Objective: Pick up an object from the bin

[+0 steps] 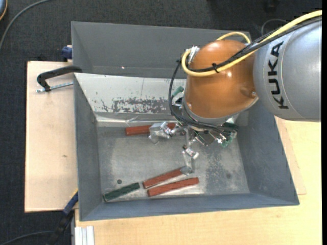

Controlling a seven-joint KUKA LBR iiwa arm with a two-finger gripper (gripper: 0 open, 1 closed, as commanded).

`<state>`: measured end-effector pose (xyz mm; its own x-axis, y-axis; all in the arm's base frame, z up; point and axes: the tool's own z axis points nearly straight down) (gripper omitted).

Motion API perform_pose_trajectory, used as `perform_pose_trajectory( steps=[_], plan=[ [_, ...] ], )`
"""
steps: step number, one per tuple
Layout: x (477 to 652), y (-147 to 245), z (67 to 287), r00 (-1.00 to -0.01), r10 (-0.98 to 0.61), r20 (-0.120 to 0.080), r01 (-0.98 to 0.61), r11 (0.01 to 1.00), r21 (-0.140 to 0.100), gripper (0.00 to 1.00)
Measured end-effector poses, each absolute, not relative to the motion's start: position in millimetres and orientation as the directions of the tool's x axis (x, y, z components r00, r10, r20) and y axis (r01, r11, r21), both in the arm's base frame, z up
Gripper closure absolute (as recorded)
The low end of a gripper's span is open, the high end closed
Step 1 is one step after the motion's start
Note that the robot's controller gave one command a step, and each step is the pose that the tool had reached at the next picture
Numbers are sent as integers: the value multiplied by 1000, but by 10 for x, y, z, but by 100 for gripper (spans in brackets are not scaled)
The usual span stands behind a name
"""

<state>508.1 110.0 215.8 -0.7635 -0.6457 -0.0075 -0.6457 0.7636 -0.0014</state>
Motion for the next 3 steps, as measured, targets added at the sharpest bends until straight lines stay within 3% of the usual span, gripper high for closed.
perform_pose_trajectory(
  steps=[1,2,3],
  plan=[
    [4920,965,667,-652,-758,5,-758,652,5,0],
    [4964,975,735,-655,-756,-6,-756,655,-3,100],
    [5291,1316,1919,-498,-867,-13,-867,498,-10,100]
  ],
)
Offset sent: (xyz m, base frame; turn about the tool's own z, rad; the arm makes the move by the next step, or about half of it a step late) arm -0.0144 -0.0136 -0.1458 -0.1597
